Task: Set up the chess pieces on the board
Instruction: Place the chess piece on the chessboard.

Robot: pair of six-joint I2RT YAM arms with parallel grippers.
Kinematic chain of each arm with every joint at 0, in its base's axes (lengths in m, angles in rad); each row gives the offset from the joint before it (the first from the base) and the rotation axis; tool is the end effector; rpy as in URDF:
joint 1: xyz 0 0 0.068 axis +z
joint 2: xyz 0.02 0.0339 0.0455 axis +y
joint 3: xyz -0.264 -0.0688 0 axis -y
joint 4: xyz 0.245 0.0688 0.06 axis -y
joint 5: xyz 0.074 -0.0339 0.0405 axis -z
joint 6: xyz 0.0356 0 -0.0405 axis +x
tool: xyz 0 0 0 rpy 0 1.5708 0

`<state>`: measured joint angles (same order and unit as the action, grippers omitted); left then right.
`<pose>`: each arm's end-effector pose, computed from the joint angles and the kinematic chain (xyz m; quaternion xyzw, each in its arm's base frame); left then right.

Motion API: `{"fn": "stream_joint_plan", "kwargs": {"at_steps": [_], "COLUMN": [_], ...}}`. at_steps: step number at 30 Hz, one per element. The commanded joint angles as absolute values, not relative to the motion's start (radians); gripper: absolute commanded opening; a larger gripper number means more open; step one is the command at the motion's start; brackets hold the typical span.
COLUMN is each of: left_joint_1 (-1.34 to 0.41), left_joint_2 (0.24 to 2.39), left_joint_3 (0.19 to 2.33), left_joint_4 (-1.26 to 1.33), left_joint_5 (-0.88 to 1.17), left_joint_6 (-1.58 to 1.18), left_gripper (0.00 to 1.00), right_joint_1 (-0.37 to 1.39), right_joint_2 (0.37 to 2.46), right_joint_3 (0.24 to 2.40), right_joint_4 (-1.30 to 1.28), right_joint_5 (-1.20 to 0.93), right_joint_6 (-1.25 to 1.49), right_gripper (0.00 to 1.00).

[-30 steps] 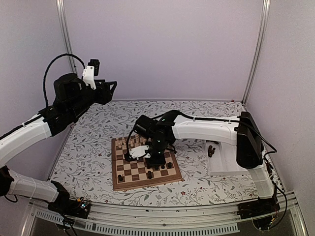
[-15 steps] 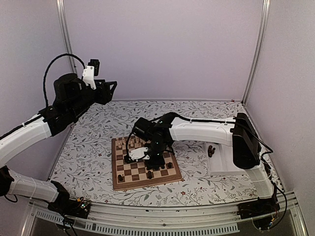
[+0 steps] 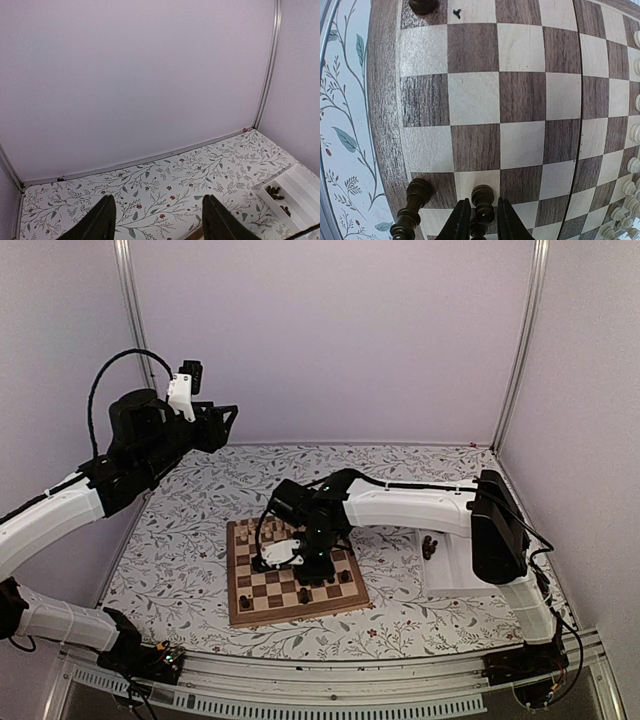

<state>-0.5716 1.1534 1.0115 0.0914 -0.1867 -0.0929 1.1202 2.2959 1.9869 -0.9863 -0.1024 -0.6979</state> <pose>0.2330 -0.1420 0.3741 0.1087 0.7162 -0.1599 0.6705 0.2042 0.4305 0.1885 -0.7847 0.6023 0.0783 0.1235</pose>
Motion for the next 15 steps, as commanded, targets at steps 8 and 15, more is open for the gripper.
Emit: {"fn": "stream_joint_plan", "kwargs": {"at_steps": [8, 15], "left_joint_1": [-0.560, -0.559], "left_joint_2": [1.139, 1.151], "left_joint_3": [1.015, 1.014], "left_joint_4": [0.103, 0.103], "left_joint_5": [-0.173, -0.173], "left_joint_6": [-0.079, -0.078], "left_gripper": [0.60, 0.60], "right_joint_1": [1.132, 1.115], "right_joint_2": [2.296, 2.194], "right_joint_3": [2.010, 1.971], "right_joint_4": [-0.993, -0.992], "right_joint_5": [-0.092, -0.097], "right_joint_6": [-0.701, -0.721], "right_gripper": [0.29, 0.38]}}
